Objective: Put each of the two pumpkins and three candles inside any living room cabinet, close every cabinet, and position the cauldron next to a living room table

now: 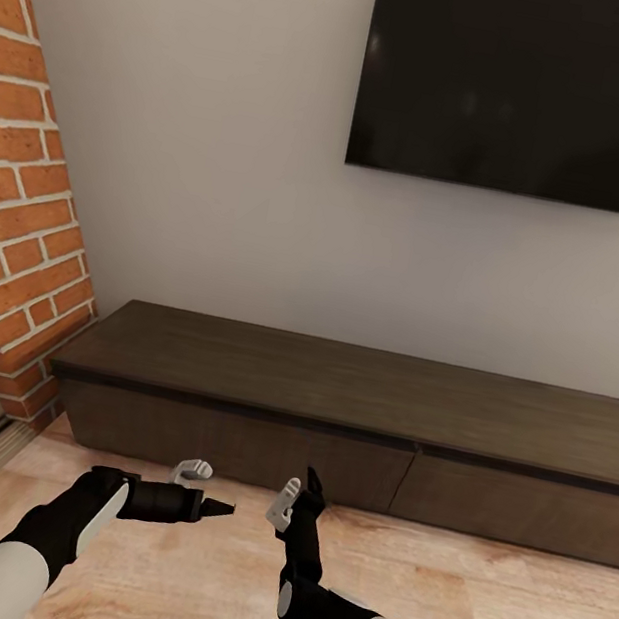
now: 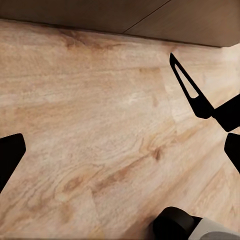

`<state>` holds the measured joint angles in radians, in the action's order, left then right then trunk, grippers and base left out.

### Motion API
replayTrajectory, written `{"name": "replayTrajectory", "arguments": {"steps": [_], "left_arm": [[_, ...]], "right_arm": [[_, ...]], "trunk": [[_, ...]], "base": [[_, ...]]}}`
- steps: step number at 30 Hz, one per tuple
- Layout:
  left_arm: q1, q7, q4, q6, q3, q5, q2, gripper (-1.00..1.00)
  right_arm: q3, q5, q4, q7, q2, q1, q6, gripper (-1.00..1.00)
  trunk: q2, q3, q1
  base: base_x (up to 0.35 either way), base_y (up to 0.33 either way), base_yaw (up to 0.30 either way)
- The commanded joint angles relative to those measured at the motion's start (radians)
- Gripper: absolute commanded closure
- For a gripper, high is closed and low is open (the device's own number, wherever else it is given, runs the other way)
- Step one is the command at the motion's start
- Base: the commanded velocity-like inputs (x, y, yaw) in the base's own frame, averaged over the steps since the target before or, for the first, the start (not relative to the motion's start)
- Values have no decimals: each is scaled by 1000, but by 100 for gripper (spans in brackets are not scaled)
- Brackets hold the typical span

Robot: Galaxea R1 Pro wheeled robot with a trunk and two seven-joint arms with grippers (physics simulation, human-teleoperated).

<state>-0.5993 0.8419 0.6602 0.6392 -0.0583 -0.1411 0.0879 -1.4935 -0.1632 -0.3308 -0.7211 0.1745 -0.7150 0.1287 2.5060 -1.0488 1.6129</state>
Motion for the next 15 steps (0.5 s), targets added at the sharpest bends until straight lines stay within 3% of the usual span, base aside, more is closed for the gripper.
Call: {"name": "replayTrajectory", "arguments": {"steps": [1, 5, 12, 15], "left_arm": [[0, -3, 0, 8, -5, -11, 1, -100], [0, -3, 0, 8, -5, -11, 0, -100], [0, -3, -1, 8, -5, -11, -2, -100], [0, -3, -1, 8, -5, -11, -2, -100]], "right_arm": [[-8, -7, -1, -6, 0, -1, 8, -100], [-8, -7, -1, -6, 0, -1, 9, -100], [-7, -6, 1, -6, 0, -1, 9, -100], [-7, -6, 1, -6, 0, -1, 9, -100]], "trunk": [[1, -5, 0], [2, -20, 2], [2, -20, 2], [2, -32, 3]], "base": [[0, 0, 0], [0, 0, 0], [0, 0, 0], [0, 0, 0]]}}
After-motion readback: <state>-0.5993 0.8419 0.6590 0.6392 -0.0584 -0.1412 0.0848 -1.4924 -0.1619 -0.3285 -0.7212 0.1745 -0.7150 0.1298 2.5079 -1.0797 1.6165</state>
